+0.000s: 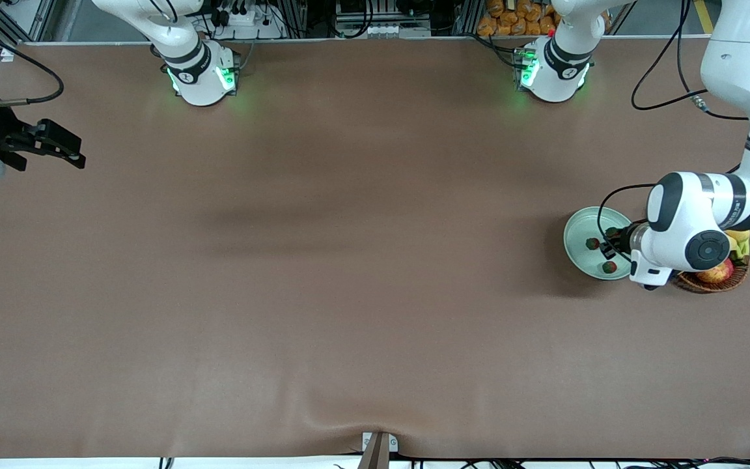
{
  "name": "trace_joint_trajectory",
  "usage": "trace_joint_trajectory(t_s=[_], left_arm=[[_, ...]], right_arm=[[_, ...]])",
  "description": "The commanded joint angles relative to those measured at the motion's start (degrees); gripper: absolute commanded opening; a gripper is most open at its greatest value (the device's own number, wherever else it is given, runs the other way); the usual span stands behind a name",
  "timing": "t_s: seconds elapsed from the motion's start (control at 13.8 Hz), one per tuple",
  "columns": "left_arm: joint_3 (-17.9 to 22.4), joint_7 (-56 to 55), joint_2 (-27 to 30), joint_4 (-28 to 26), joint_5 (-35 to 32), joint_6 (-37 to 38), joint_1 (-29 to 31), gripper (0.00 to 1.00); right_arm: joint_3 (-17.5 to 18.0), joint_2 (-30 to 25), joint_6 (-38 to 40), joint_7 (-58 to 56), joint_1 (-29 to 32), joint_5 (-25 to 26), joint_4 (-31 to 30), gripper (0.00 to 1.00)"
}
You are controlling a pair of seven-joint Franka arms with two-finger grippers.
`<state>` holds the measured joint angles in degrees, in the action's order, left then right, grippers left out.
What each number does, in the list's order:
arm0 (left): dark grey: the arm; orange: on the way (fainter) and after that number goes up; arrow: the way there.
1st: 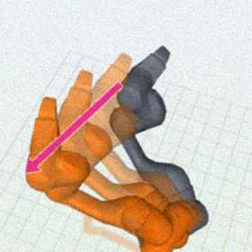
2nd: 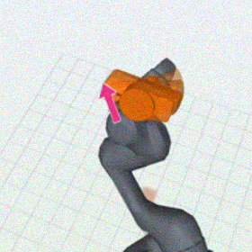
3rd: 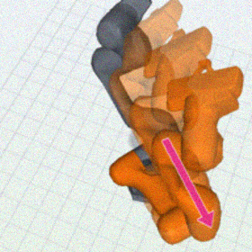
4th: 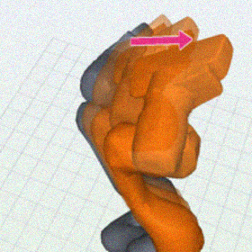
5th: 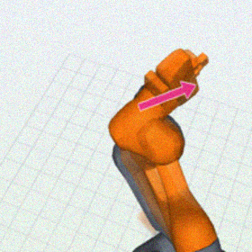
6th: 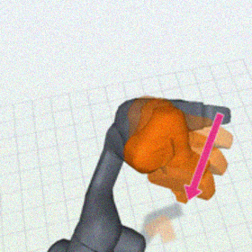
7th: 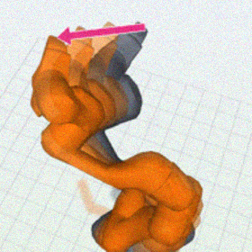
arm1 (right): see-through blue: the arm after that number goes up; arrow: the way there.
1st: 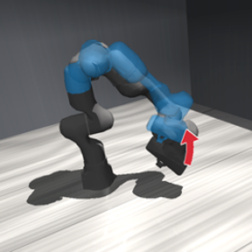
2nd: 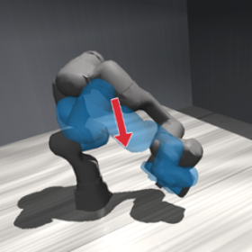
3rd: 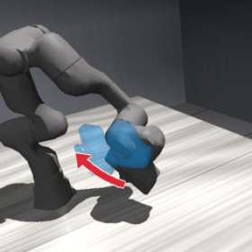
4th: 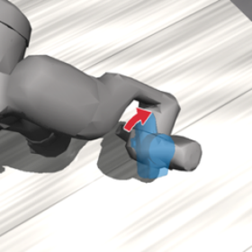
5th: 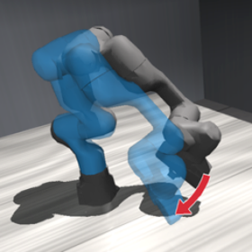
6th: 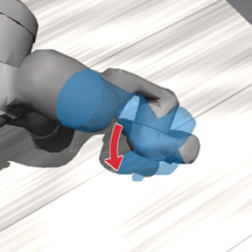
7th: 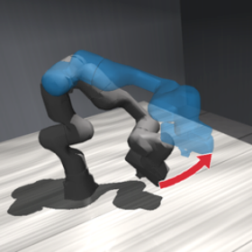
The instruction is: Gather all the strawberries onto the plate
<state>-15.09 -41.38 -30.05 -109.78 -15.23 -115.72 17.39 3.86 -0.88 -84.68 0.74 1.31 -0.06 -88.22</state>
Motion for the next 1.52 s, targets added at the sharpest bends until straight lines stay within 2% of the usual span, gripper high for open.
trace_joint_trajectory(t_s=[0.0,0.29,0.58,0.87,1.23,1.37,1.45], left_arm=[[-0.7,0.4,0.4,-0.5,-1.5,-1.3,0.7,1.00],[-0.8,4.2,6.8,-0.4,-1.2,-0.6,-0.8,1.00],[0.8,8.1,15.5,0.4,-0.1,-0.5,-8.4,1.00],[7.0,10.7,22.9,0.4,3.3,-0.5,-19.4,1.00],[7.3,24.3,31.8,0.8,10.5,2.7,-20.0,1.00],[7.8,31.3,34.3,1.6,11.7,6.4,-20.1,1.00],[8.9,33.7,34.4,3.7,11.7,10.1,-20.9,1.00]], right_arm=[[-0.1,-1.1,-0.2,0.4,0.1,0.6,-0.8,1.00],[-0.1,-0.9,-0.3,0.5,0.0,0.6,-0.9,1.00],[-0.2,-0.9,-0.1,0.4,0.1,0.6,-0.8,1.00],[-0.2,-0.9,-0.1,0.5,0.1,0.6,-0.8,1.00],[-0.2,-0.9,-0.1,0.4,0.1,0.6,-0.8,1.00],[-0.2,-0.9,0.0,0.5,0.1,0.6,-0.8,1.00],[-0.2,-0.8,0.0,0.4,0.1,0.6,-0.8,1.00]])
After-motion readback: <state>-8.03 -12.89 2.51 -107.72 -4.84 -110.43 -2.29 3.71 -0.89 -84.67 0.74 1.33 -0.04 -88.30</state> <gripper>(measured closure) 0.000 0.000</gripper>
